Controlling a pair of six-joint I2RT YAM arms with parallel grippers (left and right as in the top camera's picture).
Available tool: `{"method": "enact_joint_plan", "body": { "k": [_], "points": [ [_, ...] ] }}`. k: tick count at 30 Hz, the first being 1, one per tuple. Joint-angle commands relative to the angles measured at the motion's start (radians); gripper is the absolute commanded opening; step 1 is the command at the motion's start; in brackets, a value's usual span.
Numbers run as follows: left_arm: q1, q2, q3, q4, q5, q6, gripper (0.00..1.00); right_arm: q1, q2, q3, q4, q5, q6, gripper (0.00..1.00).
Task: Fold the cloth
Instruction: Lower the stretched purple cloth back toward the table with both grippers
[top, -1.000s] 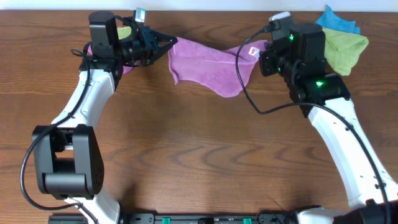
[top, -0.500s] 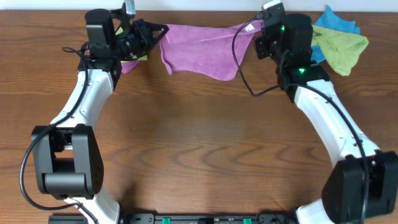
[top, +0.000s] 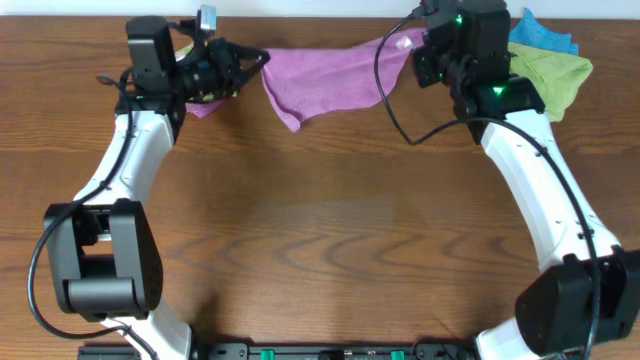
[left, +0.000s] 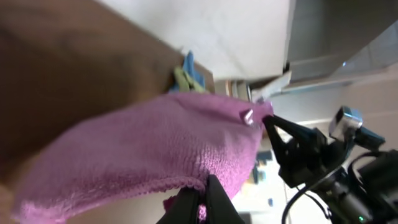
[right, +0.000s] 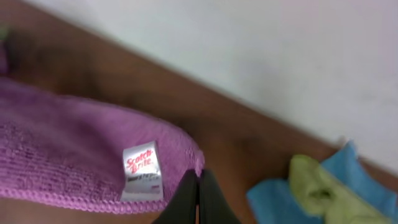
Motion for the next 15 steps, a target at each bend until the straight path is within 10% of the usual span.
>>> {"method": "enact_joint_plan", "body": {
  "k": [1,15],
  "points": [
    [0.013,0.001,0.018,-0.119,0.117,0.147,0.06,0.028,-0.016,0.014,-0.067,-0.042,-0.009,0.02],
    [0.010,0.001,0.018,-1.030,0.116,0.829,0.06,0.073,-0.085,0.014,-0.496,-0.117,0.077,0.01]
  ]
}}
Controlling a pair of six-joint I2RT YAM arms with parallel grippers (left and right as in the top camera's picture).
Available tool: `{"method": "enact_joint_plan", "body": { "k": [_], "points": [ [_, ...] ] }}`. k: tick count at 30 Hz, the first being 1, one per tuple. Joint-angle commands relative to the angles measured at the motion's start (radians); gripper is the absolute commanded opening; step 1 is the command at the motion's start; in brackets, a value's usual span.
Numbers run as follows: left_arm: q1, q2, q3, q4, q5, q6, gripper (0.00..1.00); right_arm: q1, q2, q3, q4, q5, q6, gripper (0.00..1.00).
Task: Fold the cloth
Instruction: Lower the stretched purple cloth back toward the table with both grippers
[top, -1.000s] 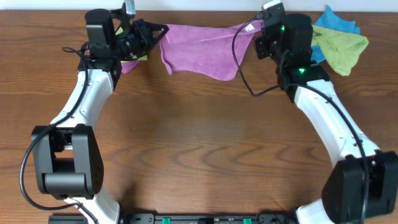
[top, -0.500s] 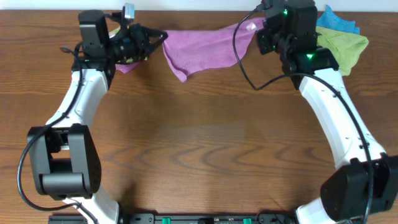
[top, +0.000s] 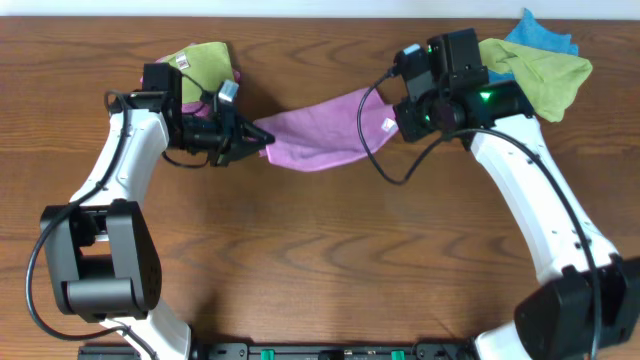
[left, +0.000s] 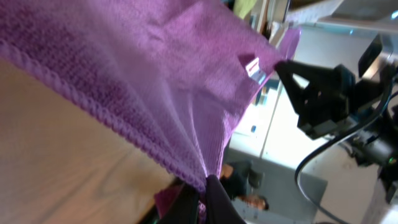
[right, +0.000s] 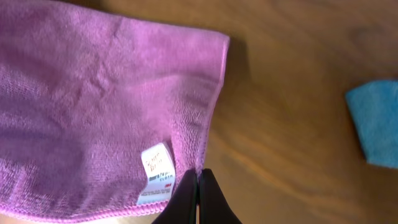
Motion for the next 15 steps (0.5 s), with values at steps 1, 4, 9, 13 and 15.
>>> {"method": "enact_joint_plan", "body": {
  "k": [1,4,9,13,15],
  "points": [
    [0.000,0.001,0.005,-0.101,0.011,0.229,0.06,0.023,-0.061,0.014,-0.054,-0.021,0.036,0.01],
    [-0.019,0.001,0.005,-0.242,0.010,0.350,0.06,0.042,-0.083,0.013,-0.122,-0.020,0.065,0.01],
    [-0.098,0.001,0.005,-0.365,0.002,0.463,0.06,0.067,-0.125,-0.022,-0.229,-0.013,0.087,0.02],
    [-0.182,0.001,0.005,-0.366,0.006,0.463,0.06,0.066,-0.188,-0.123,-0.248,-0.003,0.119,0.02],
    [-0.217,0.001,0.004,-0.367,0.008,0.464,0.06,0.060,-0.244,-0.200,-0.222,0.000,0.138,0.01]
  ]
}}
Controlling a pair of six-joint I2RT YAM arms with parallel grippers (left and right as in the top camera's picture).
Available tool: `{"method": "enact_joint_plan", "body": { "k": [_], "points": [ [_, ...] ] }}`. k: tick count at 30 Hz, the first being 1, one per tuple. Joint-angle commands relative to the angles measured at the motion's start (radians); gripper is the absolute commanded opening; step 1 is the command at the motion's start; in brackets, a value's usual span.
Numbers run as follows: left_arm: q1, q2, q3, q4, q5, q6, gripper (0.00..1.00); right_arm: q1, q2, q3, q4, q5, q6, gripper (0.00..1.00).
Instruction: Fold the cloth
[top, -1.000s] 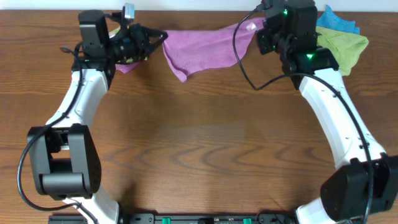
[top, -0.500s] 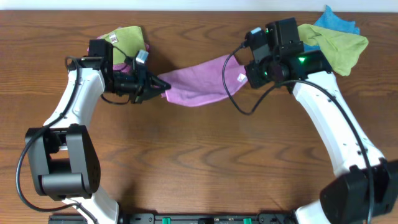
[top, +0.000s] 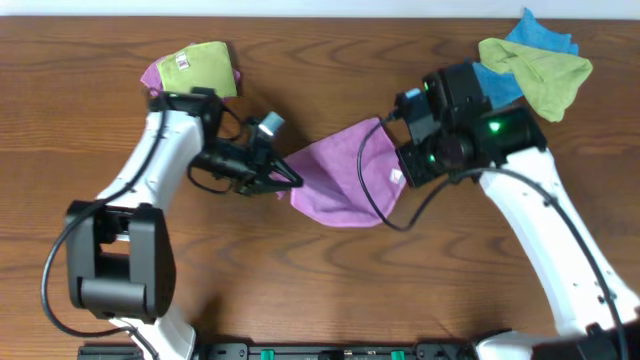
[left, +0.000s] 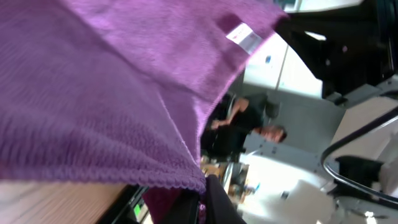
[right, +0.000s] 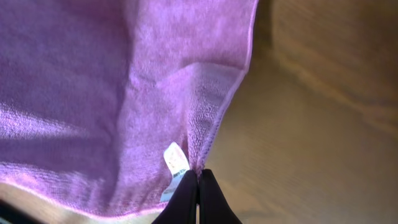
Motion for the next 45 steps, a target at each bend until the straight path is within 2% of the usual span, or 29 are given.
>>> {"method": "enact_joint_plan", "body": {
  "k": [1,6,11,15,19,28,29,30,31,32,34,38,45],
  "points": [
    [-0.050,0.001,0.002,-0.008,0.017,0.060,0.06,-0.006,-0.100,-0.108,0.028,0.007,0.061,0.02],
    [-0.063,-0.001,-0.024,-0.091,0.085,0.194,0.06,-0.018,-0.290,-0.294,0.092,0.007,0.109,0.01],
    [-0.084,-0.008,-0.141,-0.142,0.130,0.295,0.06,-0.018,-0.385,-0.389,0.092,0.006,0.145,0.01],
    [-0.140,-0.008,-0.291,-0.124,0.223,0.385,0.06,-0.018,-0.402,-0.426,0.085,0.005,0.164,0.01],
    [-0.205,-0.008,-0.452,-0.118,0.324,0.529,0.06,-0.018,-0.402,-0.451,0.078,0.004,0.164,0.01],
    [-0.209,-0.008,-0.541,-0.123,0.315,0.619,0.06,-0.014,-0.402,-0.486,0.040,-0.003,0.212,0.01],
    [-0.208,-0.008,-0.541,-0.122,0.304,0.620,0.34,-0.014,-0.403,-0.486,0.047,-0.003,0.212,0.04],
    [-0.207,-0.008,-0.541,-0.122,0.287,0.619,0.57,-0.014,-0.403,-0.486,0.060,-0.002,0.212,0.09],
    [-0.207,-0.008,-0.541,-0.123,0.276,0.618,0.64,-0.014,-0.403,-0.486,0.074,-0.002,0.213,0.15],
    [-0.207,-0.008,-0.541,-0.123,0.266,0.618,0.72,-0.014,-0.403,-0.486,0.086,-0.002,0.213,0.29],
    [-0.207,-0.008,-0.540,-0.124,0.262,0.618,0.96,-0.014,-0.403,-0.485,0.109,-0.003,0.216,0.48],
    [-0.206,-0.008,-0.529,-0.123,0.262,0.618,0.96,-0.014,-0.403,-0.484,0.167,-0.002,0.209,0.55],
    [-0.206,-0.008,-0.447,-0.126,0.227,0.570,0.96,-0.014,-0.324,-0.485,0.364,-0.006,0.154,0.59]
  ]
}}
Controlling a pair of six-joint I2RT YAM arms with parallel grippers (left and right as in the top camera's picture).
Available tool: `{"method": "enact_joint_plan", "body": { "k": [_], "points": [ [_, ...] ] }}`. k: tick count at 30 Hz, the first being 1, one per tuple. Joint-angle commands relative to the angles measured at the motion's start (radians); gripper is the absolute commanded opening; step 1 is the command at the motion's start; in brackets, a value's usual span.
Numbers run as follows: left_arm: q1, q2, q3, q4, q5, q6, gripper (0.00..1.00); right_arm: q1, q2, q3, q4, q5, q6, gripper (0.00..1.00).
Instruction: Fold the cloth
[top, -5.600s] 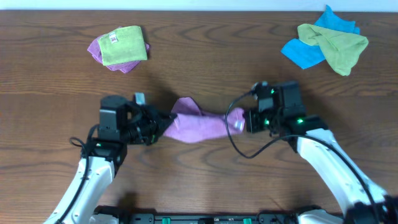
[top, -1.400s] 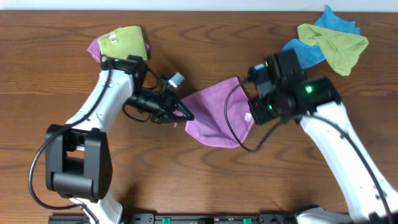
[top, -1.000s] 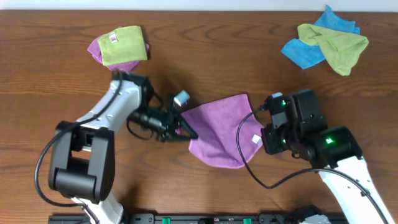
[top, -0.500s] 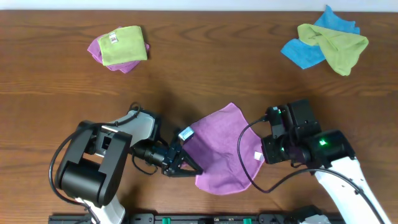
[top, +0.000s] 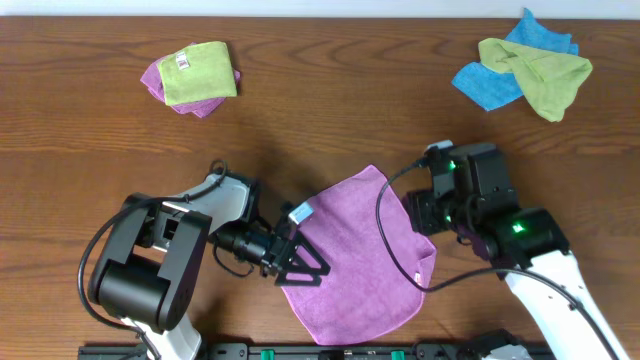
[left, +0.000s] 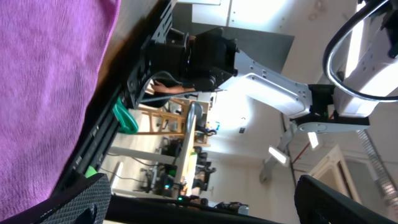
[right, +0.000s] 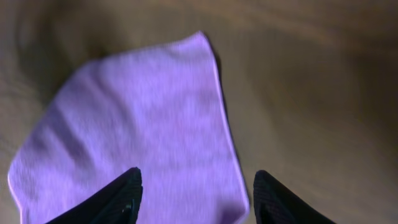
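The purple cloth lies spread flat on the wooden table, near its front edge. My left gripper sits low at the cloth's left edge, open and empty. In the left wrist view the cloth fills the upper left, and the gripper has its fingers wide apart. My right gripper hovers open over the cloth's right corner. In the right wrist view the cloth lies below the parted gripper.
A folded green cloth on a purple one lies at the back left. A blue cloth and a green cloth are heaped at the back right. The table's front rail runs just beyond the purple cloth's near corner.
Both grippers were shut on the purple cloth's corners, holding it up over mid-table. Now the cloth lies flat nearer the front, and both grippers are open and off it.
At first the cloth hung stretched between both shut grippers at the table's far edge. It was then held nearer, over the back half, then over the middle. Now it lies spread flat at the front, let go by both grippers.
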Motion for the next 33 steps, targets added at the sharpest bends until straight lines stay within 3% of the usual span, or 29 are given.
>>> {"method": "enact_joint_plan", "body": {
  "k": [1,9,21,27,33],
  "points": [
    [0.000,-0.008,0.072,-0.002,-0.051,-0.038,0.96,-0.001,0.091,-0.001,0.052,-0.004,-0.043,0.59],
    [0.060,-0.008,0.265,0.006,-0.197,-0.137,0.96,-0.001,0.374,0.000,0.279,-0.004,-0.090,0.61],
    [0.237,-0.008,0.438,0.077,-0.420,-0.353,0.96,-0.002,0.563,0.000,0.444,-0.032,-0.101,0.56],
    [0.257,-0.008,0.471,0.127,-0.425,-0.425,0.95,-0.002,0.612,0.000,0.505,-0.053,-0.100,0.50],
    [0.258,-0.008,0.473,0.138,-0.420,-0.448,0.95,-0.002,0.668,0.003,0.544,-0.069,-0.100,0.51]
  ]
}}
